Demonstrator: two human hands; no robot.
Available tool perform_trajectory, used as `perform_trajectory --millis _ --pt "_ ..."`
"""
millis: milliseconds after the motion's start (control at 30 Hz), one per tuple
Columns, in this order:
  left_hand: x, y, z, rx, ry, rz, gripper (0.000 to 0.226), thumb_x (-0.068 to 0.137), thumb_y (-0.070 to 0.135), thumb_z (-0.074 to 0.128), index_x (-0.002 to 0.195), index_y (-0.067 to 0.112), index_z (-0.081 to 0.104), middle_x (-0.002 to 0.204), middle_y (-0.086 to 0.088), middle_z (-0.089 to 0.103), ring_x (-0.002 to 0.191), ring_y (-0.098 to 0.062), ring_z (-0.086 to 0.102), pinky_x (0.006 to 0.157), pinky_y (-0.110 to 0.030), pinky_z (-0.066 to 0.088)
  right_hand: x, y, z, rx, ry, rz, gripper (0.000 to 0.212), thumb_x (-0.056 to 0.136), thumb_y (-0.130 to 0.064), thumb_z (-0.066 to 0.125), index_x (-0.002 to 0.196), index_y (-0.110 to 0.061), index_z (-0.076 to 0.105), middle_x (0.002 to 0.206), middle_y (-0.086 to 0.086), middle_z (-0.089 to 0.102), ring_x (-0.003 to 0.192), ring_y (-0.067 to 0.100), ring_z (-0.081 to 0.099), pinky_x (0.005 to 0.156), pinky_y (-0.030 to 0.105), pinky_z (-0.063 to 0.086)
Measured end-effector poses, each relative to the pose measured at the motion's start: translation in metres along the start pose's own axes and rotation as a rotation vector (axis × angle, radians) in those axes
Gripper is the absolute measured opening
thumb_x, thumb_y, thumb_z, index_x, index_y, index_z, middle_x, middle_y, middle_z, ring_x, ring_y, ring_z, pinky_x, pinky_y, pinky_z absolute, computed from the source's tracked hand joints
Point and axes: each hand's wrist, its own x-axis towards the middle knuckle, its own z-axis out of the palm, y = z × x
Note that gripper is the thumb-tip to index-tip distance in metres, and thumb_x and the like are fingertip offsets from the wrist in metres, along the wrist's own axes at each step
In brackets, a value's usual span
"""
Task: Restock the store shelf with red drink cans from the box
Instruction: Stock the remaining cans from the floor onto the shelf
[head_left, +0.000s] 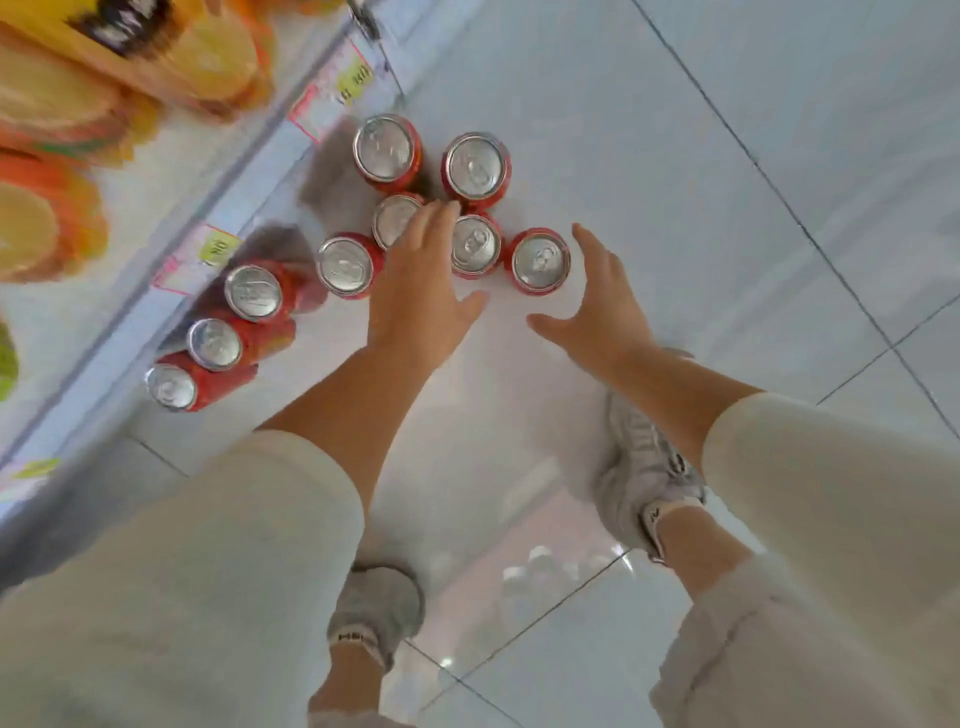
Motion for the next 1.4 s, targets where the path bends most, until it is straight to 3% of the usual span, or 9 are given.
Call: perform_trajectory --millis 167,267,433,633,800,933,1067,1233,1400 --pt "0.020 0.006 0.018 0.190 0.122 0.042 0.073 0.076 0.036 0.082 0.136 0.016 0.046 0.137 -0.002 0.052 0.125 -0.024 0.051 0.085 -0.037 0.050 0.025 0.001 0.017 0.054 0.056 -0.094 0.095 0.070 -0.024 0.082 0.148 -0.029 0.027 0.149 -0.004 0.036 0.133 0.019 0.040 0.108 0.035 0.037" --pt "0.024 0.012 0.016 0.243 0.111 0.013 0.069 0.076 0.040 0.082 0.130 0.018 0.046 0.128 -0.001 0.057 0.118 -0.023 0.055 0.069 -0.032 0.042 0.031 -0.007 0.016 0.022 0.070 -0.071 0.081 0.068 -0.023 0.081 0.137 -0.028 0.039 0.133 -0.005 0.052 0.119 0.020 0.052 0.095 0.035 0.045" --pt "0.002 0.030 -0.022 0.114 0.131 -0.010 0.061 0.068 0.050 0.080 0.116 0.020 0.056 0.111 0.000 0.064 0.102 -0.025 0.060 0.069 -0.033 0.043 0.000 -0.029 -0.017 0.024 0.064 -0.025 0.066 0.068 -0.031 0.079 0.123 -0.031 0.043 0.112 -0.009 0.061 0.098 0.015 0.058 0.076 0.026 0.042" --pt "-0.075 0.073 -0.168 -0.163 0.133 -0.029 0.061 0.051 0.065 0.073 0.102 0.032 0.067 0.092 0.011 0.071 0.090 -0.015 0.066 0.078 -0.037 0.053 -0.111 -0.111 -0.108 0.175 0.042 0.014 0.070 0.053 -0.042 0.087 0.112 -0.032 0.049 0.108 -0.008 0.064 0.097 0.009 0.063 0.084 0.031 0.052" --pt "-0.159 0.129 -0.319 -0.403 0.154 0.071 0.075 0.055 0.053 0.067 0.121 0.016 0.061 0.107 0.016 0.051 0.100 0.006 0.044 0.087 0.001 0.031 -0.232 -0.220 -0.203 0.352 0.023 -0.107 0.063 0.056 -0.023 0.086 0.108 -0.029 0.051 0.098 -0.016 0.062 0.077 -0.019 0.056 0.062 0.000 0.039" --pt "-0.228 0.177 -0.455 -0.396 0.261 0.144 0.074 0.058 0.050 0.066 0.124 0.017 0.059 0.113 0.009 0.049 0.099 -0.002 0.052 0.086 -0.008 0.041 -0.335 -0.316 -0.268 0.409 0.030 -0.249 0.060 0.048 -0.027 0.080 0.102 -0.034 0.054 0.098 -0.015 0.065 0.079 -0.014 0.059 0.064 0.002 0.042" --pt "-0.307 0.211 -0.576 -0.300 0.417 0.241 0.076 0.060 0.040 0.072 0.131 0.016 0.058 0.119 0.008 0.053 0.109 0.004 0.047 0.094 0.002 0.028 -0.432 -0.398 -0.311 0.435 0.041 -0.421 0.061 0.051 -0.030 0.084 0.105 -0.036 0.057 0.091 -0.023 0.068 0.084 -0.004 0.064 0.072 0.023 0.053" --pt "-0.410 0.229 -0.689 -0.275 0.626 0.251 0.084 0.058 0.051 0.072 0.137 0.034 0.049 0.132 0.016 0.058 0.117 -0.004 0.056 0.100 -0.022 0.044 -0.541 -0.492 -0.344 0.435 0.076 -0.658 0.049 0.072 0.003 0.080 0.102 -0.028 0.057 0.075 -0.029 0.067 0.069 -0.013 0.061 0.063 0.005 0.045" --pt "-0.491 0.234 -0.778 -0.245 0.824 0.340 0.084 0.054 0.058 0.071 0.129 0.055 0.033 0.120 0.029 0.057 0.106 0.004 0.057 0.089 -0.018 0.045 -0.628 -0.577 -0.365 0.372 0.156 -0.904 0.048 0.060 -0.030 0.076 0.103 -0.036 0.056 0.086 -0.029 0.067 0.078 -0.010 0.063 0.065 0.005 0.044"
